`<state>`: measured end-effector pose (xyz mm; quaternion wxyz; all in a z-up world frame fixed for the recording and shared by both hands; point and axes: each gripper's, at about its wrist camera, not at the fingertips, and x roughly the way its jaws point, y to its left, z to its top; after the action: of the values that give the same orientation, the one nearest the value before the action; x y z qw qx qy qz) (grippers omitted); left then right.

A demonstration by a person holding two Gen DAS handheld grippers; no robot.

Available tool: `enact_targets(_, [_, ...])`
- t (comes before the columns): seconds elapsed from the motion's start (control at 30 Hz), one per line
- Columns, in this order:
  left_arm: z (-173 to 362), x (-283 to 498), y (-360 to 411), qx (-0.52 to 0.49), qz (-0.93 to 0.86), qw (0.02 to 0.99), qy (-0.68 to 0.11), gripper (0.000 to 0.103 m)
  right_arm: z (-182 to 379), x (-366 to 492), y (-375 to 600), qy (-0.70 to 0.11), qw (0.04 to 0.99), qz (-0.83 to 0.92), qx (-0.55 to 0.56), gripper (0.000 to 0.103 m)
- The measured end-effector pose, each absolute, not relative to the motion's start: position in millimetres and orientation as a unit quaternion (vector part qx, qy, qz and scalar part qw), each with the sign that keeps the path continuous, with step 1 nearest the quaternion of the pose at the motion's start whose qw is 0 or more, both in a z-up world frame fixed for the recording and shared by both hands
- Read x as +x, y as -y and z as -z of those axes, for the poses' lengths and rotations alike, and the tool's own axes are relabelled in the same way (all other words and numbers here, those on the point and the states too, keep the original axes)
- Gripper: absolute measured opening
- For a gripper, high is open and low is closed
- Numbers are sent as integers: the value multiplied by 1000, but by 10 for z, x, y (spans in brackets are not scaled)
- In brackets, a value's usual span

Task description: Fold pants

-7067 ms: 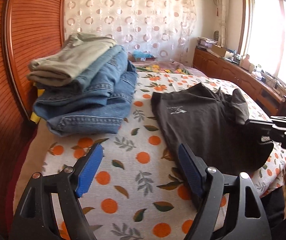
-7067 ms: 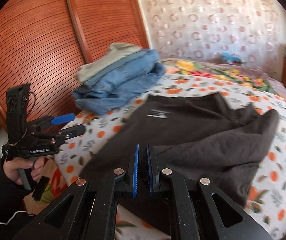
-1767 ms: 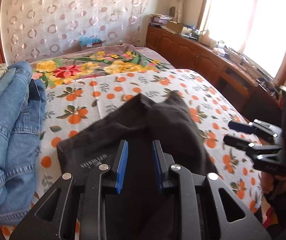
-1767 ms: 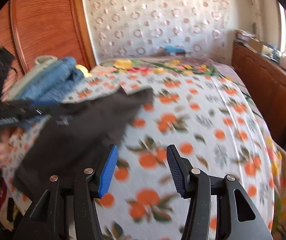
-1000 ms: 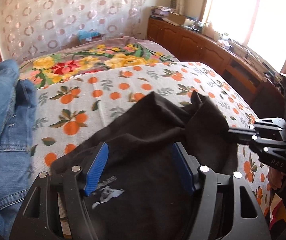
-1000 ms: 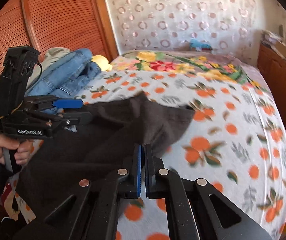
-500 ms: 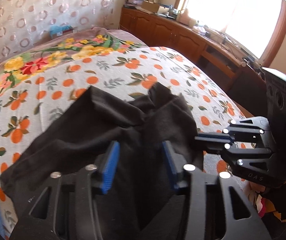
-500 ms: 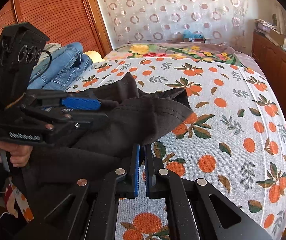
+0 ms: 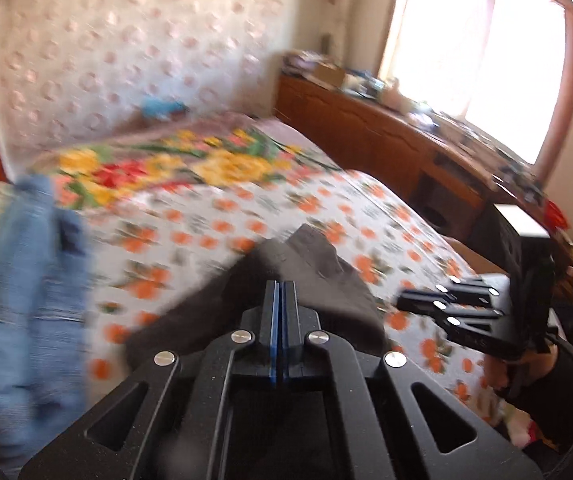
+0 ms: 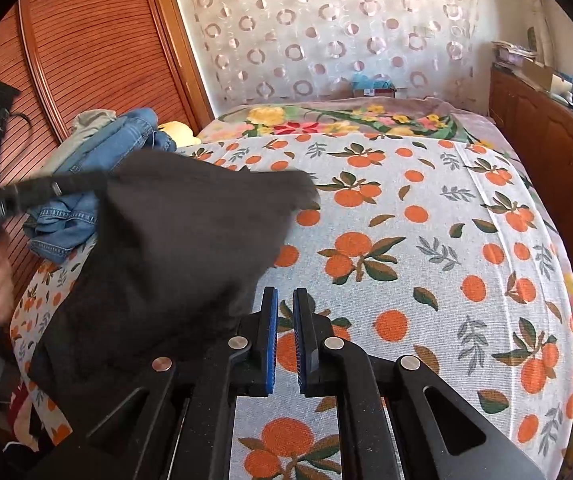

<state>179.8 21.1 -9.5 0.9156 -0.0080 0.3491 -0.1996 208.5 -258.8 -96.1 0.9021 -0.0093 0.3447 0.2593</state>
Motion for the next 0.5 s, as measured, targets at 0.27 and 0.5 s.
enact_targets(0.27, [47,1973,-729,-5,93,937,-337,3,1004,2035,2466,-354,893,-278,-21,8])
enact_targets(0.5, [415,1854,-684,-15,115,918,-378,32,969,1927,2366,-354,889,-290,-36,8])
